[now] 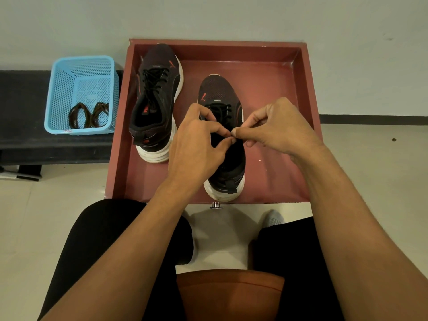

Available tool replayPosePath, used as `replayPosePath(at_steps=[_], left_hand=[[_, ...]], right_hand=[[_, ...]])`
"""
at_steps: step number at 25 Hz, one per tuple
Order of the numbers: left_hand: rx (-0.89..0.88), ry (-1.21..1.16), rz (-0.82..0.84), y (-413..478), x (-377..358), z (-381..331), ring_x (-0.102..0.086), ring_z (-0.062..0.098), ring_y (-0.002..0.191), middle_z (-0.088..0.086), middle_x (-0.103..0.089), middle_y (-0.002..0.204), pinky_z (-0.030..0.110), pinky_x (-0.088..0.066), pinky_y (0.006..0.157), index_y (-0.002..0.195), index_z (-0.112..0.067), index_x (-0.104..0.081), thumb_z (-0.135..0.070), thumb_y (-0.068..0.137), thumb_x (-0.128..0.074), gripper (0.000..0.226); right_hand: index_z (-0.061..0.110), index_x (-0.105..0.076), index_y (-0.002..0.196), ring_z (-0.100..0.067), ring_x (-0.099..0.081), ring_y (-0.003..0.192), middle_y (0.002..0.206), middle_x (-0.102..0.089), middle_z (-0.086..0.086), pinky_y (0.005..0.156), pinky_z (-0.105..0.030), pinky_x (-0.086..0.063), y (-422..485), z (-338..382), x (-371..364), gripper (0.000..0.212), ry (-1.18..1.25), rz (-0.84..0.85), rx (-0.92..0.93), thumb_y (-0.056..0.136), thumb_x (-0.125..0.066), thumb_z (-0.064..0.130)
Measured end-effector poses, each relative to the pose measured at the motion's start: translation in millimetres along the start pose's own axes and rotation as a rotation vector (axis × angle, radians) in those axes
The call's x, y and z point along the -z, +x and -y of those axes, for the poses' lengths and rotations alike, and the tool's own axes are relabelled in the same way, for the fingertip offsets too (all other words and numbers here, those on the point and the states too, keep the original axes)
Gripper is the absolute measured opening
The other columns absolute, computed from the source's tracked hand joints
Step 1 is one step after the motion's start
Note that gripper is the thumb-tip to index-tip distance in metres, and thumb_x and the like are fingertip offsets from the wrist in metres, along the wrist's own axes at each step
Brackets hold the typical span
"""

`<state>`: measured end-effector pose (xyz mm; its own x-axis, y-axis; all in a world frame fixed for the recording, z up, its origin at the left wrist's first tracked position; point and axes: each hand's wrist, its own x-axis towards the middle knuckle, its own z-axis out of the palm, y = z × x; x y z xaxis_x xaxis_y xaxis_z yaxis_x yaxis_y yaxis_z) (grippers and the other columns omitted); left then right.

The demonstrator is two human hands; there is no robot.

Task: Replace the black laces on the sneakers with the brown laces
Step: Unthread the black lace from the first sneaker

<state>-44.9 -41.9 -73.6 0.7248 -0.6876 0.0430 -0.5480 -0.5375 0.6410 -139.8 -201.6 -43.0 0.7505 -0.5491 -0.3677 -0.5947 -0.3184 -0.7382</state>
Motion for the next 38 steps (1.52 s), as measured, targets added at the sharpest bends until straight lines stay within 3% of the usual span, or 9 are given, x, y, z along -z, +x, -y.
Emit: replayPosePath(at_steps=[7, 11, 16, 18, 20, 21, 24, 32, 38], left_hand=[[0.148, -0.278, -0.163, 8.6, 15.2, 12.7, -0.058, 0.002, 0.077, -0.01, -0.06, 0.096, 0.016, -0.045, 0.072, 0.091, -0.028, -0.069, -0.034, 0.095, -0.07, 0.007], [0.349, -0.66, -0.275, 11.8, 25.3, 14.0, -0.056, 0.015, 0.053, -0.003, -0.066, 0.071, 0.034, -0.049, 0.054, 0.1, -0.019, -0.061, -0.028, 0.103, -0.061, 0.01], [0.348, -0.796, -0.221, 12.4, 25.0, 7.6, -0.077, 0.022, 0.076, 0.001, -0.071, 0.124, 0.03, -0.06, 0.061, 0.151, -0.02, -0.033, -0.01, 0.106, -0.055, 0.051], [0.333, -0.722, -0.193, 10.2, 23.0, 8.7, -0.077, 0.02, 0.077, -0.003, -0.067, 0.124, 0.036, -0.063, 0.064, 0.15, -0.026, -0.037, -0.013, 0.103, -0.062, 0.055], [0.232, -0.459, -0.183, 7.6, 21.1, 9.8, -0.072, 0.013, 0.071, -0.01, -0.069, 0.098, 0.037, -0.063, 0.068, 0.123, -0.027, -0.062, -0.025, 0.097, -0.07, 0.028], [0.182, -0.336, -0.167, 4.5, 21.6, 7.5, -0.069, 0.009, 0.069, -0.011, -0.068, 0.085, 0.029, -0.06, 0.07, 0.105, -0.026, -0.068, -0.031, 0.094, -0.074, 0.014], [0.137, -0.123, -0.102, -4.2, 20.0, 4.9, -0.065, 0.005, 0.067, -0.012, -0.065, 0.066, 0.011, -0.047, 0.062, 0.081, -0.024, -0.069, -0.045, 0.085, -0.082, 0.025], [0.192, -0.056, -0.092, -6.4, 22.8, 5.7, -0.064, -0.006, 0.066, -0.021, -0.065, 0.067, 0.005, -0.043, 0.063, 0.083, -0.031, -0.075, -0.046, 0.086, -0.08, 0.016], [0.229, -0.089, -0.077, -4.9, 23.7, 7.9, -0.065, -0.001, 0.067, -0.018, -0.068, 0.071, 0.025, -0.058, 0.077, 0.091, -0.027, -0.082, -0.037, 0.091, -0.077, 0.012]], right_hand=[[0.019, -0.081, 0.075, -0.013, -0.077, 0.071, 0.069, -0.077, -0.001, 0.084, -0.032, -0.062, 1.1, 0.0, 0.9, 0.018, 0.022, 0.02, 0.0, 0.081, -0.09, 0.033], [0.021, -0.081, 0.073, -0.014, -0.077, 0.072, 0.067, -0.077, 0.0, 0.08, -0.029, -0.06, 1.4, -0.9, 0.5, 0.018, 0.012, 0.015, -0.004, 0.081, -0.09, 0.033], [0.02, -0.079, 0.074, -0.008, -0.074, 0.066, 0.064, -0.075, 0.002, 0.069, -0.024, -0.055, 0.9, -0.1, -0.6, 0.017, -0.021, 0.006, 0.002, 0.081, -0.089, 0.031], [0.021, -0.078, 0.077, -0.008, -0.073, 0.066, 0.066, -0.075, 0.003, 0.07, -0.026, -0.059, 1.2, 0.4, -1.7, 0.015, -0.049, -0.009, 0.033, 0.08, -0.09, 0.03], [0.025, -0.076, 0.086, -0.007, -0.073, 0.069, 0.074, -0.075, 0.006, 0.074, -0.029, -0.062, 1.7, 0.8, -3.8, 0.015, -0.077, -0.034, 0.113, 0.079, -0.09, 0.028], [0.028, -0.075, 0.091, -0.005, -0.07, 0.068, 0.079, -0.074, 0.007, 0.073, -0.027, -0.061, 2.3, 1.1, -5.6, 0.019, -0.1, -0.044, 0.169, 0.078, -0.089, 0.027], [0.037, -0.076, 0.102, -0.001, -0.061, 0.065, 0.087, -0.067, 0.01, 0.067, -0.019, -0.052, 7.1, 1.9, -14.3, 0.025, -0.208, -0.055, 0.297, 0.08, -0.086, 0.031], [0.039, -0.076, 0.098, -0.003, -0.054, 0.073, 0.088, -0.061, 0.011, 0.068, -0.024, -0.047, 15.5, 3.8, -29.3, 0.014, -0.366, -0.055, 0.339, 0.086, -0.083, 0.042], [0.026, -0.078, 0.09, -0.004, -0.06, 0.068, 0.08, -0.072, 0.001, 0.067, -0.025, -0.054, 12.8, -5.9, -2.7, 0.007, 0.128, -0.133, 0.118, 0.088, -0.084, 0.028]])
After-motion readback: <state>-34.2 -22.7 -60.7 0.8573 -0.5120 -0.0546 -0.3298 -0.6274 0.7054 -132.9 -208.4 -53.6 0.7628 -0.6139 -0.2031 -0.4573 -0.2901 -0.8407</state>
